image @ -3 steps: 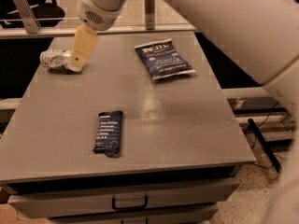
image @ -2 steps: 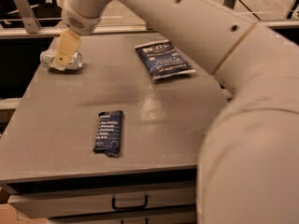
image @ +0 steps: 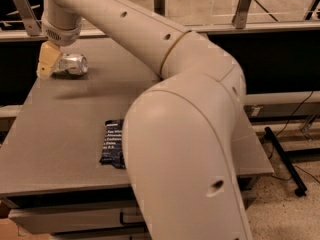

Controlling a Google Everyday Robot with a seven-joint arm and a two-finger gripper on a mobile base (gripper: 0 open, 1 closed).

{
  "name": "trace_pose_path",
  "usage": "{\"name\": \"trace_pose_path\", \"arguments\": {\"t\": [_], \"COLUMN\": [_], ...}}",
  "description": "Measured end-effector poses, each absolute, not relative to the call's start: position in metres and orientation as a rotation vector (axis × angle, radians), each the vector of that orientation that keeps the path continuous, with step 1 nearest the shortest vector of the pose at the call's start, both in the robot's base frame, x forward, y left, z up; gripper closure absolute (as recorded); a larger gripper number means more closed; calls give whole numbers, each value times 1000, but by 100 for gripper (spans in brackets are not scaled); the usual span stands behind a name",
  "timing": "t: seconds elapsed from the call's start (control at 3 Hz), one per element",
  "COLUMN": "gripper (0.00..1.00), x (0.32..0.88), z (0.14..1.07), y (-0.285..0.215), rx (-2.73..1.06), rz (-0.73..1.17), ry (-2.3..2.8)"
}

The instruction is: Place 7up can upright

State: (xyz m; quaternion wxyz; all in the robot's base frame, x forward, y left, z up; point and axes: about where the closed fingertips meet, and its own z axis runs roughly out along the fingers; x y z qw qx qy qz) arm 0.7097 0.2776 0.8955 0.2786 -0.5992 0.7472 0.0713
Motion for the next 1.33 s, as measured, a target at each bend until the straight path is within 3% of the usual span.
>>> {"name": "trace_pose_path", "arguments": {"t": [0.33,1.33], "gripper": [0,65], "x": [724,734], "z": [872,843], "y": [297,308], "rx": [-1615,-1635], "rz": [166,156], "ry": [2081,2167]}}
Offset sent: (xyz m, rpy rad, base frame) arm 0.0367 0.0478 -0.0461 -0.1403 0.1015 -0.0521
